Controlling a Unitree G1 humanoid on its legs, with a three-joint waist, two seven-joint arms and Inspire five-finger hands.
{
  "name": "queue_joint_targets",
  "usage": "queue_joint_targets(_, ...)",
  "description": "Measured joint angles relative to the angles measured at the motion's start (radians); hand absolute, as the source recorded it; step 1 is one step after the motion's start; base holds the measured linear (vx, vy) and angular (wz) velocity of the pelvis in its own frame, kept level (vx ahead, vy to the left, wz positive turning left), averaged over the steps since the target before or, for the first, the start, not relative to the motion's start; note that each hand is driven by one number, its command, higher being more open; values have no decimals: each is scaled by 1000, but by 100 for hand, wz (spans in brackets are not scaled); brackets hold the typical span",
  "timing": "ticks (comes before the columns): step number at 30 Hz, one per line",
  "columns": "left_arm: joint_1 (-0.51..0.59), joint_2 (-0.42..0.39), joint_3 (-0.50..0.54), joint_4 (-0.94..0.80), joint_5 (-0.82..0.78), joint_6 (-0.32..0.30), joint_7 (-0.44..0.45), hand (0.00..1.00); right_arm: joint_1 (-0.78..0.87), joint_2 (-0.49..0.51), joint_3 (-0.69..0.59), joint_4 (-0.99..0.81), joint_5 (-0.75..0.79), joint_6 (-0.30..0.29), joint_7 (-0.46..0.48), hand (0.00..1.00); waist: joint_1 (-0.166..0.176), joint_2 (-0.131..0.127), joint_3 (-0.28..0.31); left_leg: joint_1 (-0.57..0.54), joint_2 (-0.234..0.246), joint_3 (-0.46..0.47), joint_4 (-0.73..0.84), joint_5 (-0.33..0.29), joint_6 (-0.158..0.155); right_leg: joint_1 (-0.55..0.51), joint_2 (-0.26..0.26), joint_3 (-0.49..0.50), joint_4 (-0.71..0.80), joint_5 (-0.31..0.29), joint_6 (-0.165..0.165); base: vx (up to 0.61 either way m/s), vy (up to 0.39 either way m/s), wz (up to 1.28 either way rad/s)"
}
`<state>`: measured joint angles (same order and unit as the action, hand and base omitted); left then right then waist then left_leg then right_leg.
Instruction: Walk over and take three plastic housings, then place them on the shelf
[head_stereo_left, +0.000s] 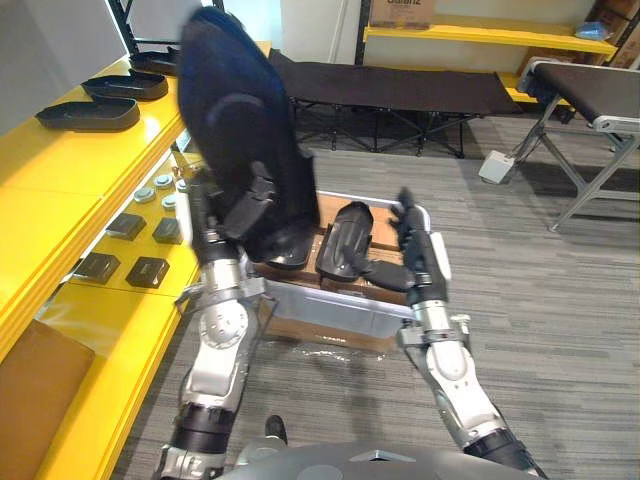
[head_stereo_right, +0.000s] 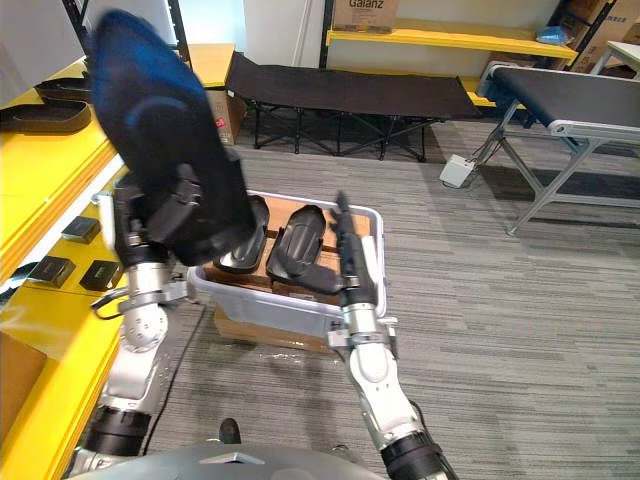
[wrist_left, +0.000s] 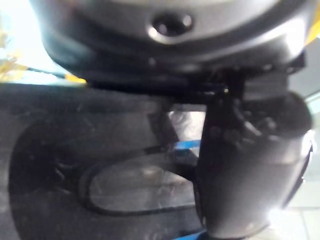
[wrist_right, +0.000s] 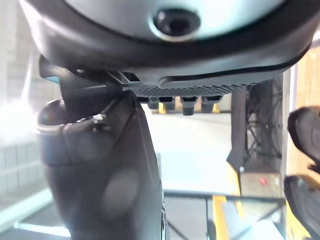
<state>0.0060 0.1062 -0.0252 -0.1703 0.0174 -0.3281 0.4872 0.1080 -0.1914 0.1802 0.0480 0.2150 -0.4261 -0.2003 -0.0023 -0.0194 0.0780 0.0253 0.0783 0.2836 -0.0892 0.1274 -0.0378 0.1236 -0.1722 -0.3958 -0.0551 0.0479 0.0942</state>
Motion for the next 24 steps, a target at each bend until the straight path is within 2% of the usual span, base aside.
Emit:
queue_joint_targets(2, 13, 4, 37, -1, 43, -22, 58, 0, 42, 2, -91, -15, 82, 0, 33, 100, -2, 4, -2, 1, 1, 7, 0, -2, -1, -3, 1, 6, -1, 0, 0, 24, 10, -11)
queue_joint_targets(5, 62, 6, 59, -1, 65, -27, 86, 0, 110, 12, -171, -14, 130, 6, 61, 100, -7, 15, -10, 1, 3, 23, 0, -7, -6, -14, 1, 24, -1, 0, 0, 25, 15, -16)
queue_joint_targets(9, 152, 3, 61, -4, -9, -41, 43, 0, 168, 40, -202, 3, 154, 10, 85, 100, -34, 23, -14, 5, 6, 43, 0, -13, -9, -22, 3, 42, -2, 0, 0, 30, 5, -15)
queue_joint_targets(14, 238, -21, 67, -25, -110, -40, -20, 0, 190, 53, -207, 27, 195, 28, 157, 100, -30, 23, -13, 16, 7, 49, 0, -21, -11, -15, 3, 51, -6, 0, 0, 39, 0, -9)
queue_joint_targets(17, 306, -53, 92, -82, -130, -40, -35, 0, 180, 52, -175, 39, 197, 51, 189, 100, -9, 24, -13, 15, 3, 18, 0, -22, -10, 6, 3, 20, -16, -3, -2, 49, -1, 28)
queue_joint_targets(24, 400, -81, 182, -186, -135, -40, -65, 0, 55, 47, -17, 110, 191, 109, 219, 100, 83, 20, -9, -20, -12, -122, 0, -2, -11, 61, 1, -131, -14, -30, 5, 30, -10, 61)
